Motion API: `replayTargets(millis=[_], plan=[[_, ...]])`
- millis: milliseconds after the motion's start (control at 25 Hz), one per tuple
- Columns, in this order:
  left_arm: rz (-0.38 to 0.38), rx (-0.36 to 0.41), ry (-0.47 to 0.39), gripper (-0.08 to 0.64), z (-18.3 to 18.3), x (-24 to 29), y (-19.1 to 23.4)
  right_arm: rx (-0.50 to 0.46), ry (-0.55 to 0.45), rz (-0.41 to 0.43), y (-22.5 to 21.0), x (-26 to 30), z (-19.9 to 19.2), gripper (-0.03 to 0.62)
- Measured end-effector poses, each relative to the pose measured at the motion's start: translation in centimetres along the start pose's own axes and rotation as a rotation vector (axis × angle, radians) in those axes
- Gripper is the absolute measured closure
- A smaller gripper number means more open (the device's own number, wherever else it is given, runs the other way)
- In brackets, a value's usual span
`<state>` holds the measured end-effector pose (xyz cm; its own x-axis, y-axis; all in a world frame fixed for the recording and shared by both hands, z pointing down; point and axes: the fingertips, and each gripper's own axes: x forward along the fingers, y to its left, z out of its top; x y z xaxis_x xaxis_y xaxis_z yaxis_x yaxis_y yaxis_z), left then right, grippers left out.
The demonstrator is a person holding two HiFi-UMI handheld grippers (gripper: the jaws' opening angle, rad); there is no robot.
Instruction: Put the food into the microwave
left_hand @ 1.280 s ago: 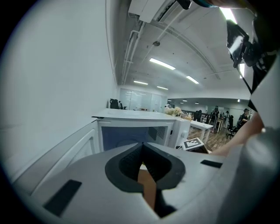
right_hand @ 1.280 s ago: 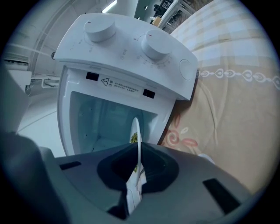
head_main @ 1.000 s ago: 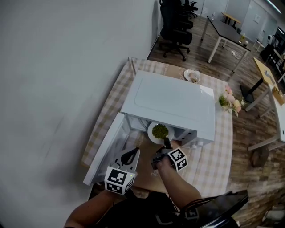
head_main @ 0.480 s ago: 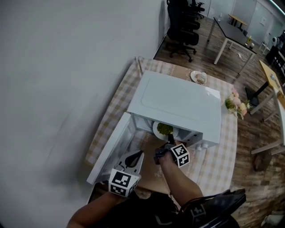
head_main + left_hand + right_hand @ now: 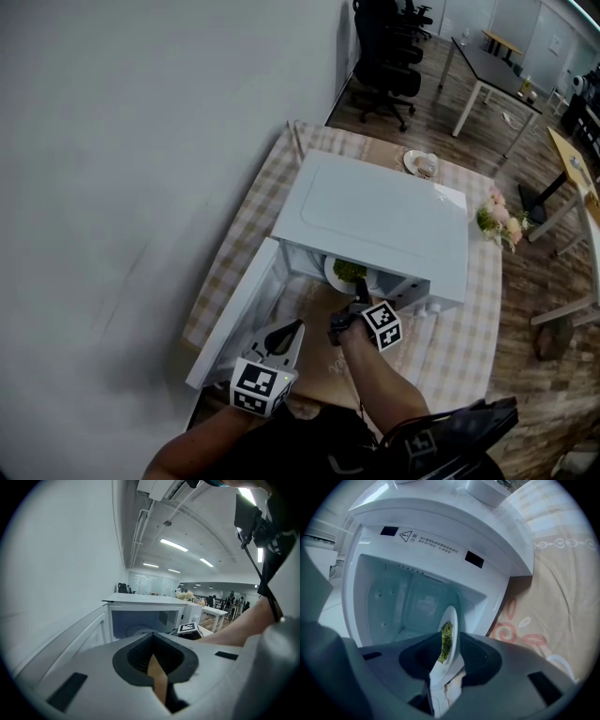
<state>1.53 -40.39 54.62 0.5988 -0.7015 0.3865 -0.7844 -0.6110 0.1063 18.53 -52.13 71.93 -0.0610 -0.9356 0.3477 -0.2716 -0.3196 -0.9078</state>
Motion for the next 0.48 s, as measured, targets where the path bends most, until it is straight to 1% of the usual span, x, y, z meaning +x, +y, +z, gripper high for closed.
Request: replayTargets(millis=[160,320,360,440,480], plan=[[-0.021,-0.02,-0.009,0.552,0.2,0.0,-0.4,-0.023,0.016,0.015,0.3,-0.6,-0.2,0.443],[-0.03,-0.016,-0.011,0.552,0.2,0.1,-0.6,-0.057,0.038,0.02,0.2,-1.6,-0.7,0.439],[-0.029,-0.014,-0.007,0.552,0.1,0.2,-0.6,-0.085,0.047,0.017,0.1,-1.9,-0.8,0.439],[-0.025,-0.012,0.003,0.552,-0.2,0.2,-0.5,-0.18,0.085,-0.01,-0.2,-2.5,-1.5,0.443],[-0.024,-0.012,0.005,0.552,-0.3,0.1,-0.5,-0.234,0.107,-0.031,-0.4,-2.9,-1.8,0.465]])
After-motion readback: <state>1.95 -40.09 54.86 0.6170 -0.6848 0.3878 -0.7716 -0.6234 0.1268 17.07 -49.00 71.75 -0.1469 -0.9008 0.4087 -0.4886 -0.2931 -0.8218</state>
